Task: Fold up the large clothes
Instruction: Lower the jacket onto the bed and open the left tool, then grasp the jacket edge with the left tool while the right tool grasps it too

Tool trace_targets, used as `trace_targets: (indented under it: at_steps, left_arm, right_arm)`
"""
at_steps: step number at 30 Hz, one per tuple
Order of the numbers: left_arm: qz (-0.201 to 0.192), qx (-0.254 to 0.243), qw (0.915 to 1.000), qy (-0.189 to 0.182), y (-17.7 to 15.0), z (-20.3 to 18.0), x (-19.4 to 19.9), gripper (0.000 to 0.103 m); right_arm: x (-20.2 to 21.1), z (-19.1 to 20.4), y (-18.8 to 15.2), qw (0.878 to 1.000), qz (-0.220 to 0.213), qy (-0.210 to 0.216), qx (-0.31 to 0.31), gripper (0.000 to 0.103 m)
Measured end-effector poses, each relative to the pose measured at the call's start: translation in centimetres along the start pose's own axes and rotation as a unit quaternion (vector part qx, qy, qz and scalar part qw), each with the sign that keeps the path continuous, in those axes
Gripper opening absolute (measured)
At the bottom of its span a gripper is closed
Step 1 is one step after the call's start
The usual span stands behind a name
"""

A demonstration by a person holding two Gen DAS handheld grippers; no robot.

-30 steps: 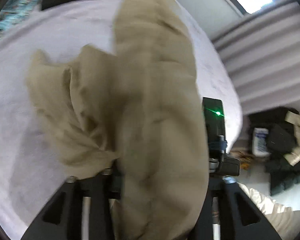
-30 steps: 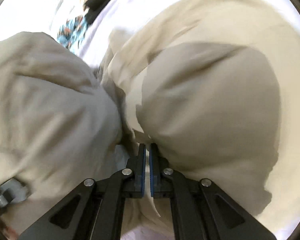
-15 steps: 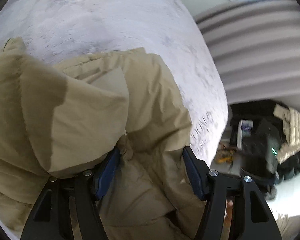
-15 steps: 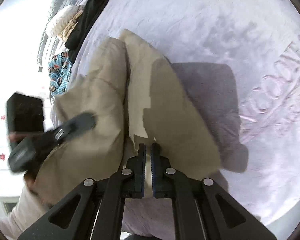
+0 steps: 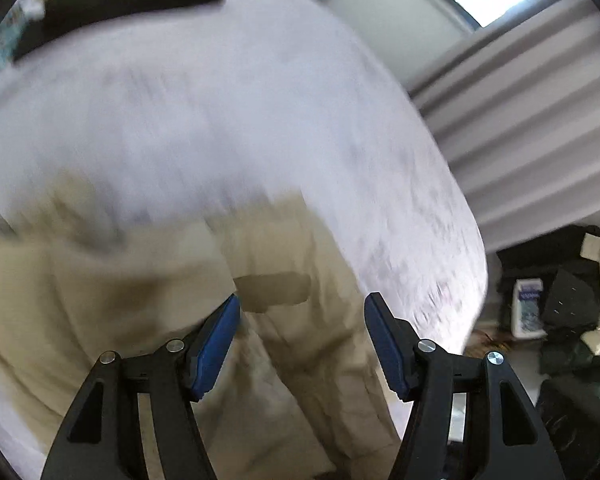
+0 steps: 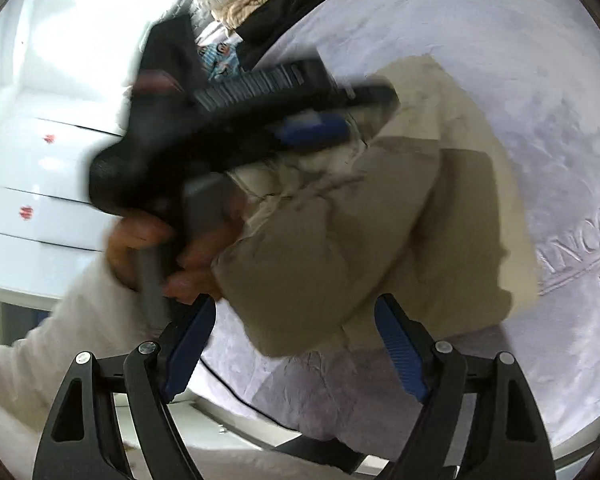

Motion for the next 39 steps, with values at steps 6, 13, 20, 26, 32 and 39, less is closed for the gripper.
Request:
trace_targets:
  at_steps: [6,13,20,26,32,39]
  left_arm:
    - [-0.097,-0.013,0.9872,0.126,-0.5,4.4,8.0,0.065]
    - [-0.097,-0.021,0.9766,0.191,-2.5,8.7,10.0,0.065]
    - [-0.106,-0.040,0.9847,0.133,-0.2,4.5,8.0,0.065]
    - [-0.160,-0.014,0.9714,0.175,-0.5,6.4,13.5,0.065]
    - [-0.132,0.058,0.9678,0.206,-4.0,13.0,14.9,0.065]
    - [-0.156,0.103,0.9619,0.199,-7.6,15.6,14.8,0.065]
  right_arm:
    - [-2.4,1.6,0.0,0.991,-0.017,-0.130,0.007,0.019]
    - [0.3,0.6,-0.3,0.978,-0.082,-0.188,0.022,0.008]
    - [-0.4,-2.4,0.1,0.987,-0.040,-0.154,-0.028,0.008]
    - [0.9,-2.9,1.7,0.993,-0.034,-0.110,-0.030,0.008]
    - [5.7,-0.5,7.8,0.997,-0.077,-0.018,0.011,0.085]
    - [-5.1,3.6,15.3,0.997,0.036,0.059,0.034,0.087]
Point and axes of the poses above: each gripper's, at about its wrist camera, not at the fingertips, and x roughly against the way its jaws point, z to its left, y to its top, the point moved 2 cm from there along -x, roughly the way its jaws point, and after that the axes turned 15 degrees about -y, right-handed, at the moved point
